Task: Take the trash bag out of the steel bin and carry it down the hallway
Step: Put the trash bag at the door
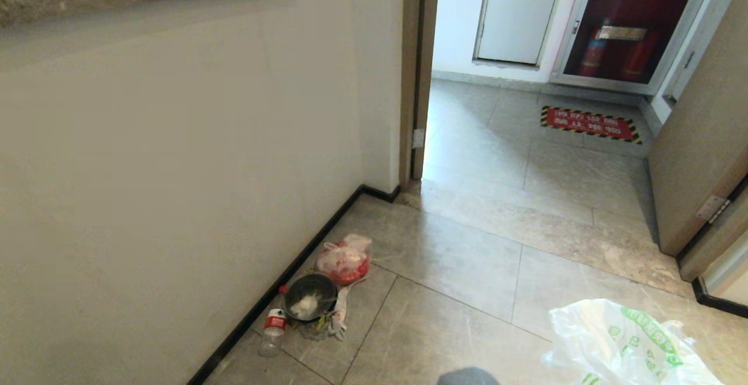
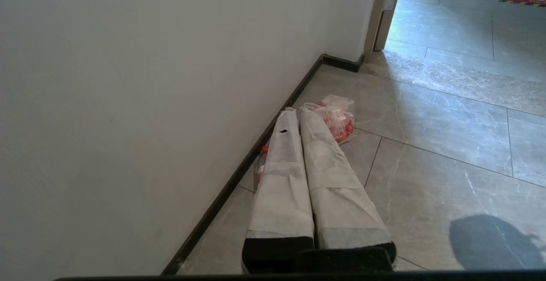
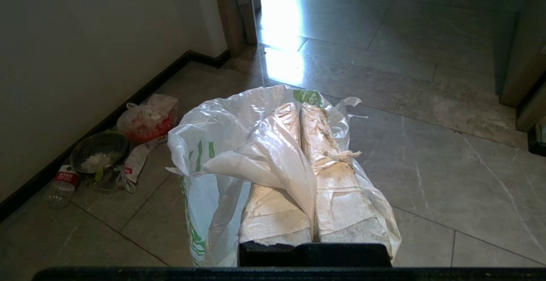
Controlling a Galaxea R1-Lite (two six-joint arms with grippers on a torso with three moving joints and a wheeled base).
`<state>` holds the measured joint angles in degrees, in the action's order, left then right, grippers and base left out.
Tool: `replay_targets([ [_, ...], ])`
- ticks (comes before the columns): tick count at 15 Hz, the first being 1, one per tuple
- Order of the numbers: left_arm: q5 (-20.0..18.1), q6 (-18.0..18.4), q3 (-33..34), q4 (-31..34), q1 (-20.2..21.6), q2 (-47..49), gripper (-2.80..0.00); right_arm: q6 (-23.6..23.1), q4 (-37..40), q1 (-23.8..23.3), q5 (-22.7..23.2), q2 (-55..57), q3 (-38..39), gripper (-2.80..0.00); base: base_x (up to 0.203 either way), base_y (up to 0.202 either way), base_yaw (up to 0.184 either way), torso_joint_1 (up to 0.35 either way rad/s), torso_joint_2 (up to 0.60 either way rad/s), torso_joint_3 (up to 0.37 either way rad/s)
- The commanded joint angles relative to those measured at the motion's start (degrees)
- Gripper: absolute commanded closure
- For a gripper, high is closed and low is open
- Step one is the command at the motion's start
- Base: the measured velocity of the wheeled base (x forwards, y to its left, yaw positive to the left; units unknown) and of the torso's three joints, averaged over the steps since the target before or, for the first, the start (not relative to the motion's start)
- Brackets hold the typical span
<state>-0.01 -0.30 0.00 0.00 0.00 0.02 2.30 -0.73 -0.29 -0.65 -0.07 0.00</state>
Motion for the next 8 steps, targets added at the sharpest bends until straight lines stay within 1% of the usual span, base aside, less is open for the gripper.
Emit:
replay_targets([
  [1, 0.0, 0.0, 0.0, 0.0, 0.0, 0.0, 0.00, 0.0, 0.0, -0.1, 0.0, 0.0, 0.1, 0.00, 0.000, 0.000, 0.000, 0.000, 0.00, 0.000],
  [8, 0.0, -0.1, 0.0, 0.0, 0.0, 0.0, 0.00, 0.0, 0.0, -0.1, 0.0, 0.0, 0.1, 0.00, 0.000, 0.000, 0.000, 0.000, 0.00, 0.000],
])
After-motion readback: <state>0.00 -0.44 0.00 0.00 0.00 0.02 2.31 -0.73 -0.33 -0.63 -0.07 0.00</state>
